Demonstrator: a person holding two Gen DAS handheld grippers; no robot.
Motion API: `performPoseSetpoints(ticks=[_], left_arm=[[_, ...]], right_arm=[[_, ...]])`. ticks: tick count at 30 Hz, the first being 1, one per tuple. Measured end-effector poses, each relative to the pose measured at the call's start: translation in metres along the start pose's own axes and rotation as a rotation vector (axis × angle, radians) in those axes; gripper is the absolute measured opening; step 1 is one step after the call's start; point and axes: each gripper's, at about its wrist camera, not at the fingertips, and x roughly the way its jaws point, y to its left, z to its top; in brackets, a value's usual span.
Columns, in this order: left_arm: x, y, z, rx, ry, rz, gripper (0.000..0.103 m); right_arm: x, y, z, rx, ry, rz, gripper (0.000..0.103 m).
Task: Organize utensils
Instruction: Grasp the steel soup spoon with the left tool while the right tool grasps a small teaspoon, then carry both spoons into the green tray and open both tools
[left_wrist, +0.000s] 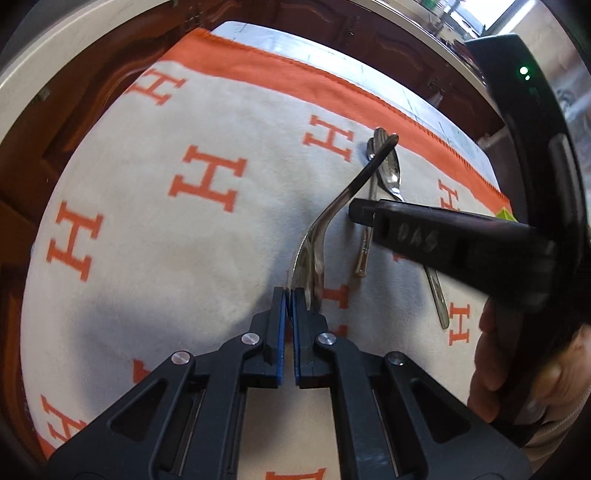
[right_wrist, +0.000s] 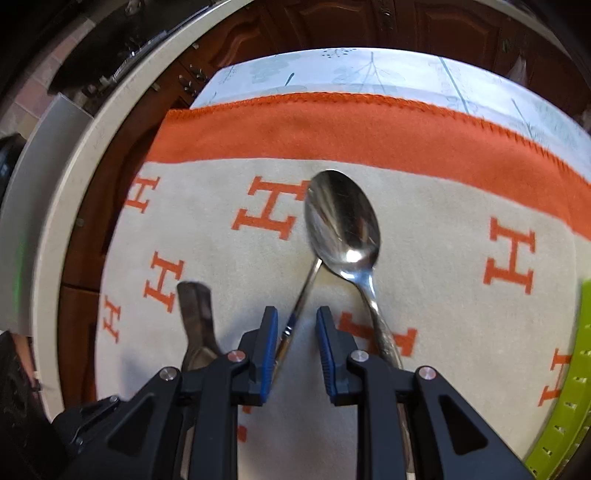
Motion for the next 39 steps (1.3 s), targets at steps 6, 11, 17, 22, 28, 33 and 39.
performPoseSetpoints(ticks=[6,11,17,22,28,33,39], left_arm=[[-0.003,0.014,-0.006,-0.05,0.004,-0.028,0.001],[-0.006,0.021,-0.013,-0.06,0.015,-0.07,0.0],[-0.008,0.02,-0.028,-0.067,0.031,-0.112,0.0],[-0.011,0.004,-0.043,-0.042,0.041,-0.155,0.0],[-0.017,-0.021,-0.058,0.003,0.053,-0.184,0.0],[-0.009,-0.032,-0.078,0.034,0.122,-0.154,0.0],[-0.008,-0.035,-0.091,0.059,0.158,-0.128,0.001]], right_arm=[[0.006,0.034,-0.007,-0.168,-0.009,-0.206,0.019],[0.003,0.031,-0.014,-0.182,0.0,-0.144,0.006],[-0.01,0.006,-0.042,-0.119,0.003,0.088,0.006],[-0.034,-0.018,-0.072,-0.028,-0.036,0.234,0.006],[-0.063,-0.036,-0.099,0.031,-0.095,0.322,0.005],[-0.061,-0.039,-0.109,-0.004,-0.079,0.253,0.006],[-0.052,-0.045,-0.137,-0.087,0.009,0.162,0.006]])
